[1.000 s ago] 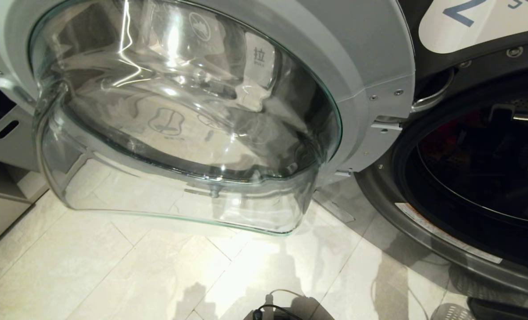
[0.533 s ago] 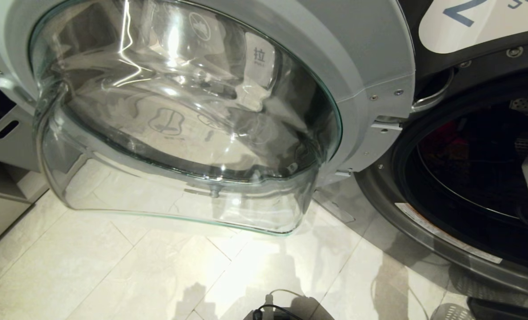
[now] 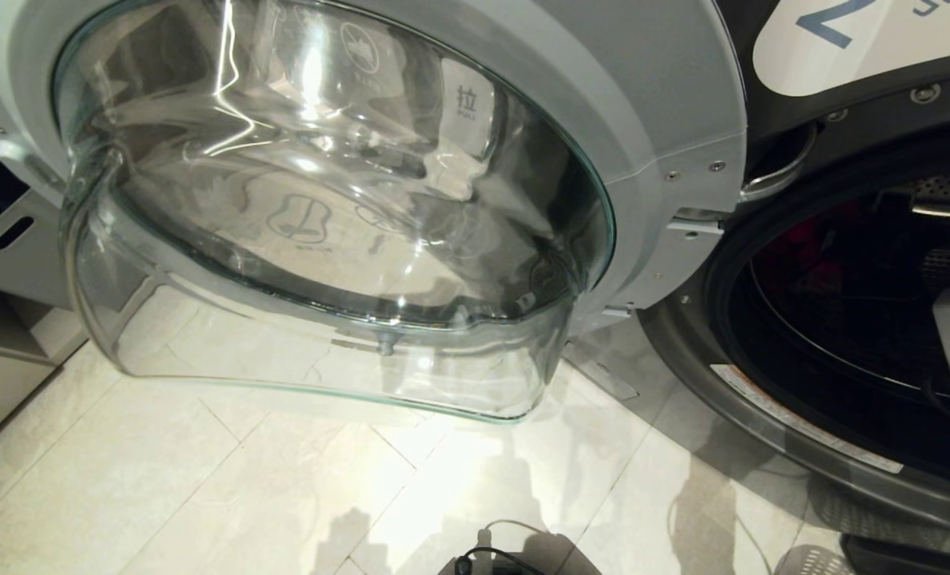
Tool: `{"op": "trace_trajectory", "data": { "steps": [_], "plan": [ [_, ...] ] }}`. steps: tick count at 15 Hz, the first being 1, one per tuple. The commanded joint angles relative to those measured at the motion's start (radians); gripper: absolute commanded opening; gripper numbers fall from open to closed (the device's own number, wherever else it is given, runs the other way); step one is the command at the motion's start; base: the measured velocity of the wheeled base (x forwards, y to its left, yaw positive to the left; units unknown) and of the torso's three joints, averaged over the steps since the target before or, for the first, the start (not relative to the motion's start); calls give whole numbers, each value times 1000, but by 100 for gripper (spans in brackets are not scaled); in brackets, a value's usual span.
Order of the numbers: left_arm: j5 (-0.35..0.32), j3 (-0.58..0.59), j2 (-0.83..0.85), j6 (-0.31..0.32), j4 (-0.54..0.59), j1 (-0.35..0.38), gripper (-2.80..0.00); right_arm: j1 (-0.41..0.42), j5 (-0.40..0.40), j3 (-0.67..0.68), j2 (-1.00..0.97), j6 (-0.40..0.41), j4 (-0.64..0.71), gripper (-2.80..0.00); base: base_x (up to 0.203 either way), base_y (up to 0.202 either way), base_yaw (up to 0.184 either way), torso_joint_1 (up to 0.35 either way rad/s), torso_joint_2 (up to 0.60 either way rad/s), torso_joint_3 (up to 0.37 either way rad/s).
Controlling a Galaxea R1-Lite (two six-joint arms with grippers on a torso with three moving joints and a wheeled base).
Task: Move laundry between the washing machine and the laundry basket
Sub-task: Pick a cloth and place it into the basket
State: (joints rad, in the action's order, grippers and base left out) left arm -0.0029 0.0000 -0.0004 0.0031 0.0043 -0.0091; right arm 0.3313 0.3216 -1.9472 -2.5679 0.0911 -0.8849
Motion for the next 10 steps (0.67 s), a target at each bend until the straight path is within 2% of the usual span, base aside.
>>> {"op": "trace_trajectory", "data": {
  "steps": [1,3,10],
  "plan": [
    [0,0,0,0,-1,0,-280,3,3,1,-3,-18,54,0,0,0,0,0,0,0],
    [0,0,0,0,-1,0,-280,5,5,1,-3,-28,108,0,0,0,0,0,0,0],
    [0,0,0,0,0,0,-280,6,4,0,-16,-39,167,0,0,0,0,0,0,0]
  ]
}}
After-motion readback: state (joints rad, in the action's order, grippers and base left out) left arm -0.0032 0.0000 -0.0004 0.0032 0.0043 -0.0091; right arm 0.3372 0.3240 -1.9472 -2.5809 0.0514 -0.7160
